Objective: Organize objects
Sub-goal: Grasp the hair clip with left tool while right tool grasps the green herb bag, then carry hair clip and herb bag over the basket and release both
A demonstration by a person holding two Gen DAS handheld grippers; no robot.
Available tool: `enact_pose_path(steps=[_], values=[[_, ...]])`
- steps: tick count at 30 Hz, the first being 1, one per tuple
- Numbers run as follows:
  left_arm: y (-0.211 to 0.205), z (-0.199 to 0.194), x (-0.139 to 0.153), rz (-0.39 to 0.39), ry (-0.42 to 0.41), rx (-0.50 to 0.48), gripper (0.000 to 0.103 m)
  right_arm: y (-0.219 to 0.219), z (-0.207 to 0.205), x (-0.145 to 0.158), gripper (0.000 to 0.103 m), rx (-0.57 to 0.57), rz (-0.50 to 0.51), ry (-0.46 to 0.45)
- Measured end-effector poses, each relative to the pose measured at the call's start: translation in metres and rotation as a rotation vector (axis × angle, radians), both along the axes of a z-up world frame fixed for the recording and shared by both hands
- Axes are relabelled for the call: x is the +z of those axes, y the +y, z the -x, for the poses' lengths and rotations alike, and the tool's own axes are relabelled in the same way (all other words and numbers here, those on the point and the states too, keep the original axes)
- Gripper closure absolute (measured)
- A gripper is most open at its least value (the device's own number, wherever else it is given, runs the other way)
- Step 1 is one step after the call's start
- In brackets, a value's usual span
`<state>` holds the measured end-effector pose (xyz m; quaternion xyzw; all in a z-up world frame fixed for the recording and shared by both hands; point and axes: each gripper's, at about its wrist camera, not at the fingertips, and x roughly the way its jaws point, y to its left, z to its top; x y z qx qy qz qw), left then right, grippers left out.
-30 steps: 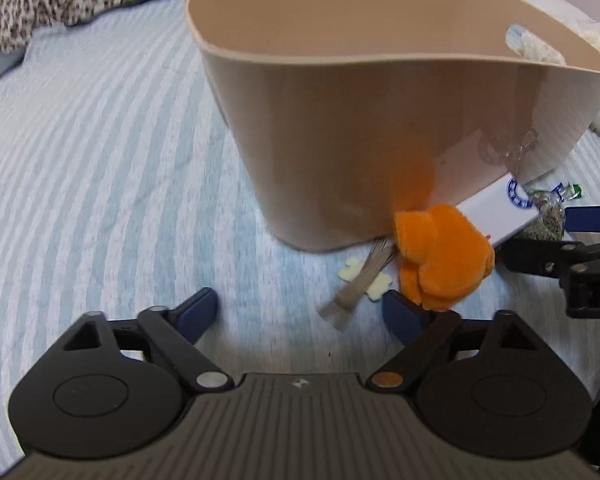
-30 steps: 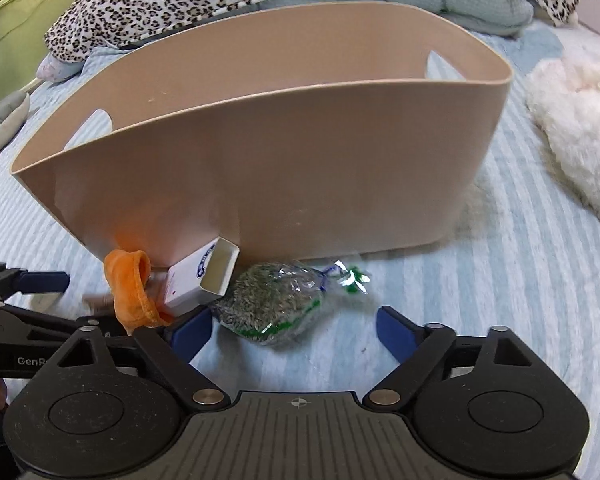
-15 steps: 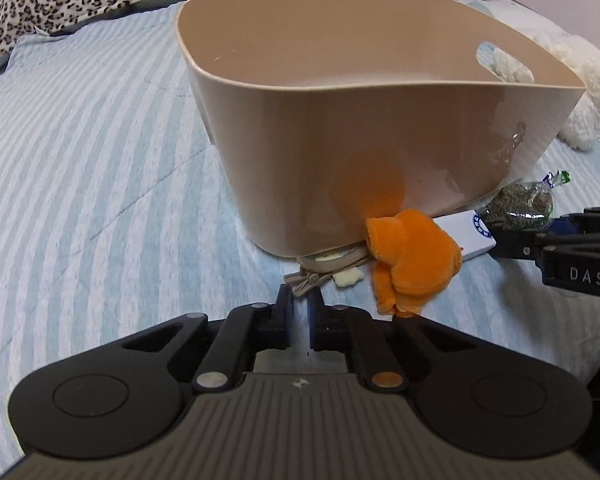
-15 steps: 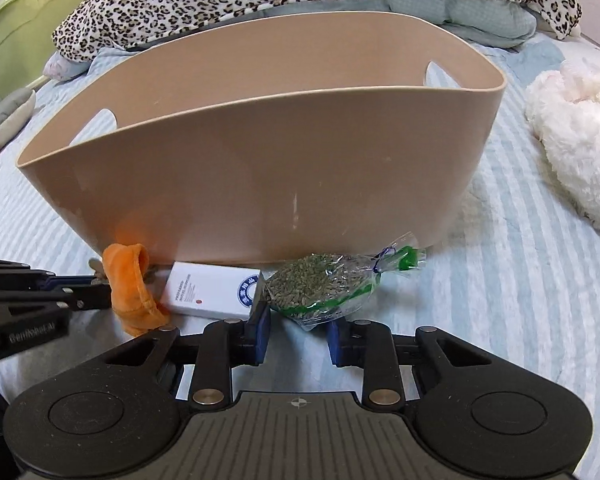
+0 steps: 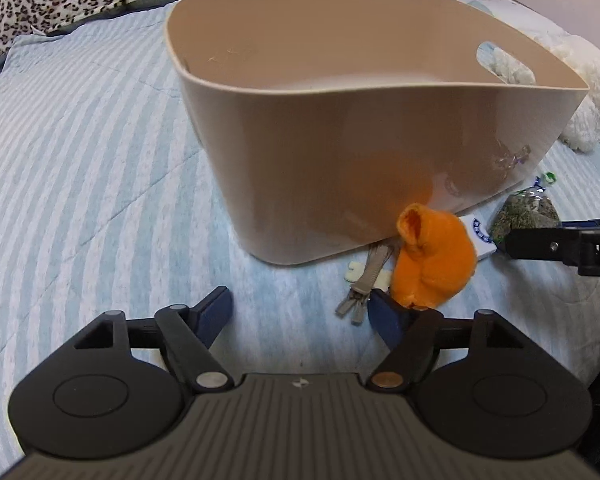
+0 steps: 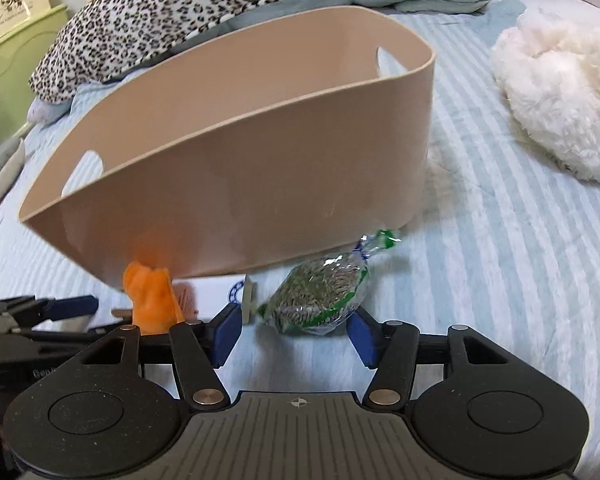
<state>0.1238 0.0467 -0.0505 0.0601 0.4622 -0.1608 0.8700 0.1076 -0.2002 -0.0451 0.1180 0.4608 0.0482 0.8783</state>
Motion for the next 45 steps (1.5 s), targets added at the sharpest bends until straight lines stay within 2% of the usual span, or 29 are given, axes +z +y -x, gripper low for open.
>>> enact_pose_path(steps=[7, 9, 12, 13, 14, 16, 23, 30, 45], values=[[-0.007, -0.005, 0.002, 0.045, 0.017, -0.026, 0.026, -0.008, -0.006, -0.004, 0.040, -0.074, -0.013, 0.007], [-0.010, -0.004, 0.003, 0.055, 0.014, -0.036, 0.031, -0.013, -0.002, -0.003, 0.046, -0.081, -0.017, 0.003], [-0.015, -0.001, 0.002, 0.052, 0.009, -0.072, 0.058, -0.015, -0.002, -0.004, 0.063, -0.068, -0.009, 0.002], [-0.017, 0.001, 0.003, 0.058, 0.008, -0.092, 0.071, -0.015, -0.002, -0.005, 0.064, -0.063, -0.004, -0.001], [-0.019, 0.002, 0.003, 0.062, 0.007, -0.112, 0.079, -0.014, -0.002, -0.004, 0.066, -0.059, 0.001, -0.006], [-0.022, 0.005, 0.003, 0.053, 0.000, -0.137, 0.089, -0.012, 0.000, -0.002, 0.068, -0.046, 0.013, -0.020], [-0.016, 0.010, 0.005, 0.090, 0.012, -0.126, 0.088, -0.009, 0.007, 0.007, 0.069, -0.032, 0.035, -0.041], [-0.007, 0.026, 0.017, 0.089, -0.010, -0.119, 0.088, -0.011, 0.024, 0.025, 0.069, -0.031, 0.041, -0.083], [0.013, 0.059, 0.075, 0.127, -0.148, -0.077, 0.088, -0.003, 0.054, 0.090, 0.069, 0.027, 0.032, -0.252]])
